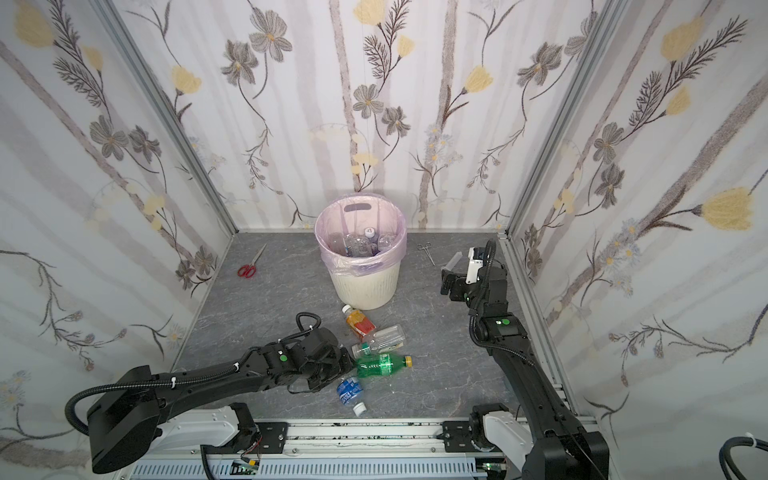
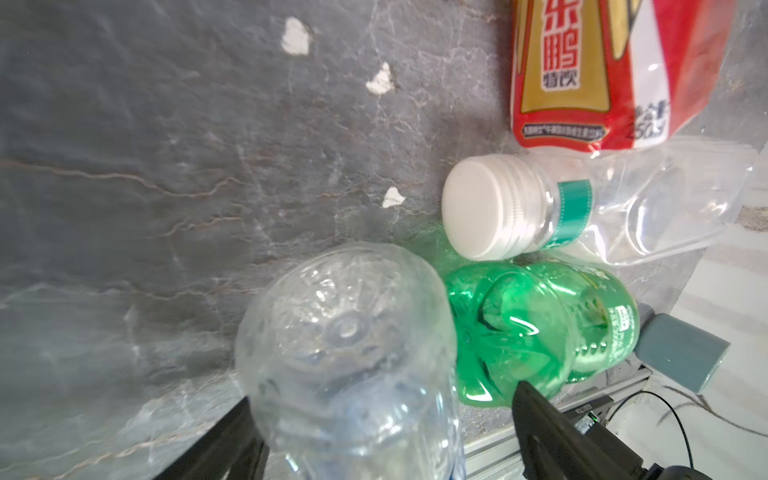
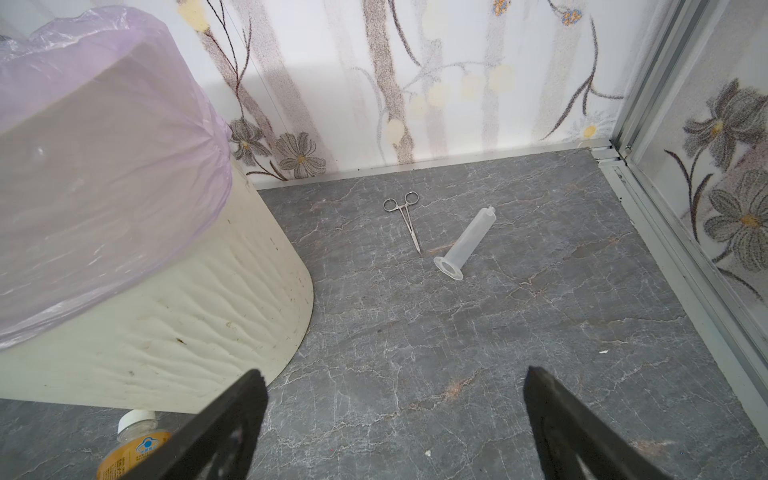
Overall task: Put the plastic bottles in the bin
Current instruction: 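Lower the left gripper onto the clear blue-labelled bottle and close it, then lift the blue-labelled bottle with the left gripper and carry it over the bin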
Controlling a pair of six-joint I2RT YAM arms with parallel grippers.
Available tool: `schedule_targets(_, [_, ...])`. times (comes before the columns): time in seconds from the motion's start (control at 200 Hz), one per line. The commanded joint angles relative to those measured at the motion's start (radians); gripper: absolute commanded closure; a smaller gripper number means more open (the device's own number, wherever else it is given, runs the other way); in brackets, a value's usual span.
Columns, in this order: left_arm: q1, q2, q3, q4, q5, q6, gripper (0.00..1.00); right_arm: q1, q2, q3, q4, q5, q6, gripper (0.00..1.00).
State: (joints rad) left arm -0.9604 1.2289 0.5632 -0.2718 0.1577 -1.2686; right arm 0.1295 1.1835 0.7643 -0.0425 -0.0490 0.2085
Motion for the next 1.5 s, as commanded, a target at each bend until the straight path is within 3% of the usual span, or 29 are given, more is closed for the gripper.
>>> schedule_targets(0.0, [0.007, -0.005, -0.028, 0.058, 0.009, -0.011, 0.12, -0.001, -0.005, 0.007, 0.013, 0.000, 0.009, 0.03])
schedule_targets(0.49, [0.048, 0.025, -0.102, 0.130, 0.026, 0.038, 0.21, -0.001, 0.010, 0.033, -0.012, 0.006, 0.011, 0.04])
schedule_targets(0.815, [0.093, 0.034, -0.152, 0.138, 0.038, 0.062, 0.40, 0.000, 0.004, 0.032, -0.024, 0.011, 0.011, 0.03])
schedule_targets(0.965, [0.118, -0.042, -0.184, 0.135, 0.040, 0.080, 0.46, -0.001, 0.002, 0.027, -0.038, 0.012, 0.008, 0.04])
schedule_targets(1.254, [0.207, -0.060, -0.077, 0.025, 0.099, 0.321, 0.48, -0.001, -0.002, 0.027, -0.048, 0.011, 0.008, 0.04])
schedule_targets(1.494, [0.334, -0.092, 0.102, -0.212, 0.094, 0.546, 0.46, -0.001, -0.004, 0.026, -0.051, 0.006, 0.008, 0.03])
